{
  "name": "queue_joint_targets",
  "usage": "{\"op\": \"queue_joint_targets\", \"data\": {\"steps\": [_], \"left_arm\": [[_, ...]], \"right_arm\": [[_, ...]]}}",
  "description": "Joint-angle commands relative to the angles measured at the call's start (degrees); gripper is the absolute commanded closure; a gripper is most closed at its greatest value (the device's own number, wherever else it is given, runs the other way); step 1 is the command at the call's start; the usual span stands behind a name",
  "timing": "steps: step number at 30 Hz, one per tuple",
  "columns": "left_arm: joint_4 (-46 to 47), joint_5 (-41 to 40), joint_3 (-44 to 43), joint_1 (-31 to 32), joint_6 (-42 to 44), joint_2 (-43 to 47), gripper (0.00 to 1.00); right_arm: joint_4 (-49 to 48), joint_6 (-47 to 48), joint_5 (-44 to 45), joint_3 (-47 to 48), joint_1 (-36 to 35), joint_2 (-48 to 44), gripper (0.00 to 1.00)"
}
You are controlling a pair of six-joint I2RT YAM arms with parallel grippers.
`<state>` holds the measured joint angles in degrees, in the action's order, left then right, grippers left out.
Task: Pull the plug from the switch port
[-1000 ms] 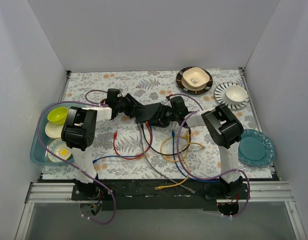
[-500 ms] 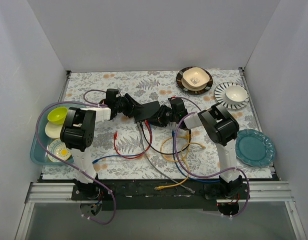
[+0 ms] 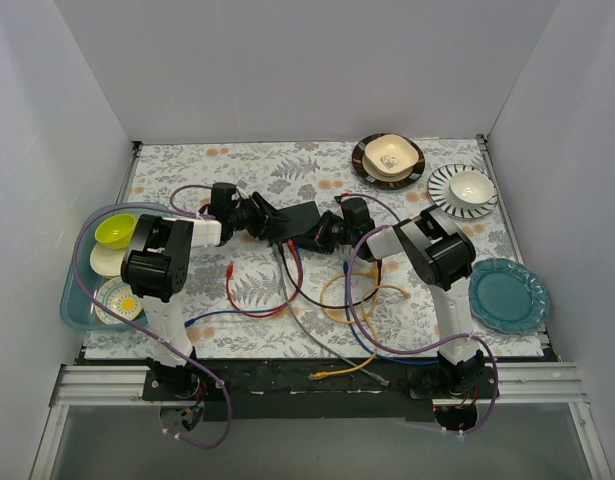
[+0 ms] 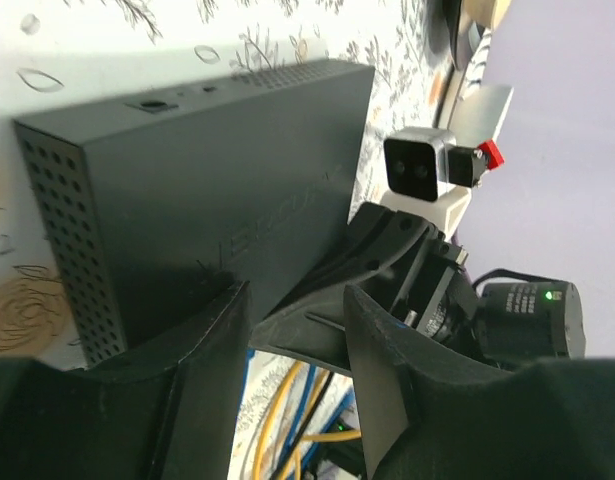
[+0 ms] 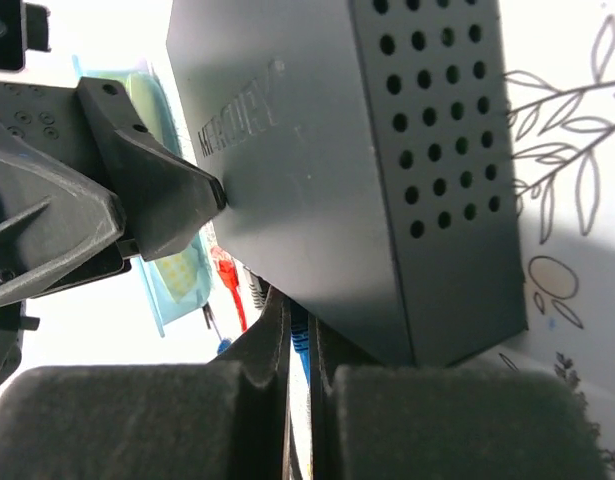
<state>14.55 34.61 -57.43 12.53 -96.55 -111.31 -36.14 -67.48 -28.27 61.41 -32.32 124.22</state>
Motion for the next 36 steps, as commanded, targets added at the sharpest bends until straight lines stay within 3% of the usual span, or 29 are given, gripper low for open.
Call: {"op": "queue_joint_targets", "data": {"steps": [1, 11, 18, 25, 36], "left_arm": [[0.48, 3.71, 1.79, 0.56, -2.14, -2.6, 0.58], [-1.1, 1.25, 1.18, 0.56, -3.29, -5.15, 0.59], [-1.54, 1.34, 3.1, 1.09, -1.8, 0.18, 0.6], [-5.76, -3.84, 7.06, 7.06, 2.59, 8.2, 0.59], [-5.32, -2.79, 9.44, 8.56, 1.46, 7.42, 0.59]], "right_arm": [[6.6, 6.48, -0.72, -3.83, -0.64, 0.76, 0.99], [8.89, 13.6, -1.87, -15.0, -0.65, -4.07, 0.99], [11.09, 16.33, -1.87, -15.0, 0.59, -4.43, 0.99], [10.74, 16.33, -2.67, -13.77, 1.38, -3.81, 0.99], [14.96, 20.38, -4.95, -15.0, 1.55, -3.46, 0.99]]}}
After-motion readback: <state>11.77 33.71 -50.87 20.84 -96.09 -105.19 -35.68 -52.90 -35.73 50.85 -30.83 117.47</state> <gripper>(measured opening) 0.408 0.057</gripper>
